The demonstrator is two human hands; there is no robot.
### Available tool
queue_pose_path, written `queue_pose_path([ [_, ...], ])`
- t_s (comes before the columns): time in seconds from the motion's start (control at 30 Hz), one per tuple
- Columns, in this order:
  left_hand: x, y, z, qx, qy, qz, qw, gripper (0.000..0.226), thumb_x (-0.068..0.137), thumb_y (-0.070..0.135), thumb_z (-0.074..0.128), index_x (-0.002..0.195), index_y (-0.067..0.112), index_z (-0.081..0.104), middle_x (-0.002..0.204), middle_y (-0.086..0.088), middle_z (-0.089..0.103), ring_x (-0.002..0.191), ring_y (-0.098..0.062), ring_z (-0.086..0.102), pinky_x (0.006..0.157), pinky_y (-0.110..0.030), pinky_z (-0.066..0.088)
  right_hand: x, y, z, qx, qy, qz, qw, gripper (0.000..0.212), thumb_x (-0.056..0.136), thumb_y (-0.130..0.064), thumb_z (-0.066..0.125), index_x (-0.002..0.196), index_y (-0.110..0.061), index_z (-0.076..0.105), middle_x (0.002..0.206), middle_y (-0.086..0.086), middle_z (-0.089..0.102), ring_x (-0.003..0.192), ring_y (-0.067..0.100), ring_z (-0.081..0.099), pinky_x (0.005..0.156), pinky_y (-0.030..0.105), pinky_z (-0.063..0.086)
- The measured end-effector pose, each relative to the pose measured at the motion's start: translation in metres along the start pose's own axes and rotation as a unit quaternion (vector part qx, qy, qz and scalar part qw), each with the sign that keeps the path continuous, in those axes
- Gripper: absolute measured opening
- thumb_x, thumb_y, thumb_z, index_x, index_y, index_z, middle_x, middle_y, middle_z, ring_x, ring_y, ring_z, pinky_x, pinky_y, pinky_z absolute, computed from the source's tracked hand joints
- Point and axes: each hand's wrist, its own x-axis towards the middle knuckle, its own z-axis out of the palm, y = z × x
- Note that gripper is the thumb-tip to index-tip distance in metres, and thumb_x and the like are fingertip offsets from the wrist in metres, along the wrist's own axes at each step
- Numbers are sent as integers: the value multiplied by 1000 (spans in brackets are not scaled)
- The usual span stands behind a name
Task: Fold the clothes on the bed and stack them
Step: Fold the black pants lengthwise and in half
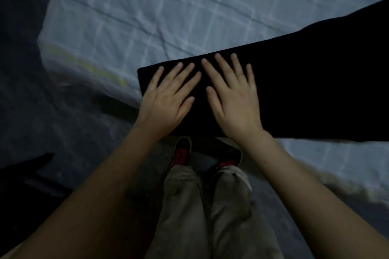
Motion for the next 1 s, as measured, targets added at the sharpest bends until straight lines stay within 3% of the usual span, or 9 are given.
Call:
queue_pose_path([
  [0.1,-7,-34,-5,-58,6,-113,992,59,98,52,38,151,24,34,151,-6,42,136,-28,39,112,-49,27,2,1,24,-58,-36,12,998,55,102,-37,35,156,-30,25,164,1,24,152,28,15,123,47,9],
  [0.23,-9,-58,-16,-243,-14,-206,948,75,81,57,65,143,19,46,129,-5,57,120,-24,48,100,-33,39,1,3,32,-64,3,8,998,55,100,-37,34,155,-29,30,161,2,31,150,29,22,122,48,14],
  [0.3,-2,-63,-21,-382,-22,-263,886,69,73,40,83,133,19,55,123,2,61,116,-13,55,96,-19,40,0,3,33,-67,10,6,998,55,100,-37,34,155,-29,31,161,2,31,150,29,23,122,48,14],
  [0.37,1,-71,-24,-494,-51,-313,809,55,69,23,88,118,20,63,112,5,66,106,-10,62,91,-17,47,1,3,33,-70,13,7,997,55,100,-36,34,154,-28,31,161,3,32,150,29,23,122,48,13],
  [0.5,-6,-76,-25,-643,-83,-306,697,37,69,6,84,98,23,69,95,12,74,94,-3,69,77,-14,51,0,1,31,-74,9,12,997,55,100,-34,35,155,-28,31,161,3,31,151,28,21,122,47,12],
  [0.67,-27,-47,-30,-693,-49,-241,678,43,73,16,79,108,33,60,104,20,69,105,2,63,85,-12,47,1,-8,21,-41,-2,25,999,55,100,-28,42,154,-23,34,161,6,31,151,30,21,122,49,12],
  [0.8,-29,-32,-25,-670,-9,-242,702,46,83,-1,72,112,29,51,107,19,67,104,6,62,87,-13,46,-7,-5,-7,-69,110,57,990,65,90,-22,57,152,-21,38,159,8,34,149,31,23,122,49,13],
  [0.9,-15,-38,-36,-680,56,-257,684,42,84,-6,68,110,24,54,106,7,69,97,0,66,84,-16,51,-23,17,-34,-186,162,199,948,80,84,-40,63,155,-32,28,163,6,24,151,36,15,120,55,10],
  [1.0,9,-48,-53,-685,85,-288,664,37,84,3,70,105,30,58,86,3,76,76,-7,71,67,-21,57,-29,38,-43,-157,102,337,923,98,77,-52,70,157,-35,17,165,12,14,150,43,10,118,62,13],
])
